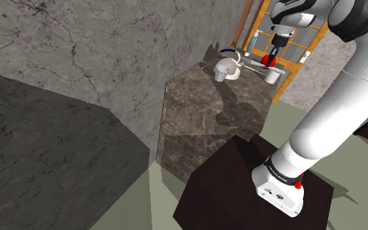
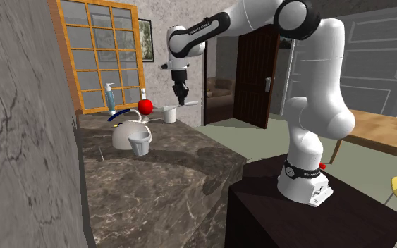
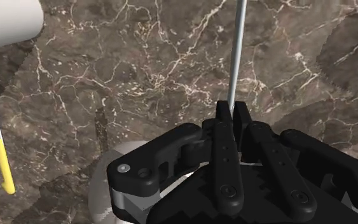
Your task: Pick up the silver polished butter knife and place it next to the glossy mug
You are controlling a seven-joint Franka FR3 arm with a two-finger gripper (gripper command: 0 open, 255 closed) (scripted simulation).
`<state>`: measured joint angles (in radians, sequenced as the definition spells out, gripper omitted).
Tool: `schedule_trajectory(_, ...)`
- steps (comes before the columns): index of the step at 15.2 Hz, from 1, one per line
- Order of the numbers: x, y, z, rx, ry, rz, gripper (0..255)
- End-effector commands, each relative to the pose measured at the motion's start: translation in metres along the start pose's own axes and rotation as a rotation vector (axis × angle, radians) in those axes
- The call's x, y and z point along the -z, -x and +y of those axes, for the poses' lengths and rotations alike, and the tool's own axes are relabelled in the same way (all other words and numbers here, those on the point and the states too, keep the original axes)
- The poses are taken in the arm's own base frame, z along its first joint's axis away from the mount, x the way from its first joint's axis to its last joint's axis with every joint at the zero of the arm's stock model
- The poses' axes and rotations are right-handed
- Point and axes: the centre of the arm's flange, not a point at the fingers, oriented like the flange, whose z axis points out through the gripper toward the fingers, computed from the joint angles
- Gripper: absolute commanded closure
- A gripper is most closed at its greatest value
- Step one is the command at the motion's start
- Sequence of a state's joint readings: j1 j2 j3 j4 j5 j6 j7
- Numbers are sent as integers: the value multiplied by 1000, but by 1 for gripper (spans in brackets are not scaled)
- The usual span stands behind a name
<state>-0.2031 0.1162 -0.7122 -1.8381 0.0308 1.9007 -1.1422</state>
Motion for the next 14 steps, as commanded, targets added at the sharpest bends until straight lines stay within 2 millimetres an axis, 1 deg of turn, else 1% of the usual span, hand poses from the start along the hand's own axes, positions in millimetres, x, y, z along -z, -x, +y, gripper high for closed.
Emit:
schedule_trajectory(1,1,-3,26,3,0,1,255)
schedule_trajectory(7,2,-9,105,3,0,1,255)
schedule_trajectory(14,-35,-11,105,3,0,1,255)
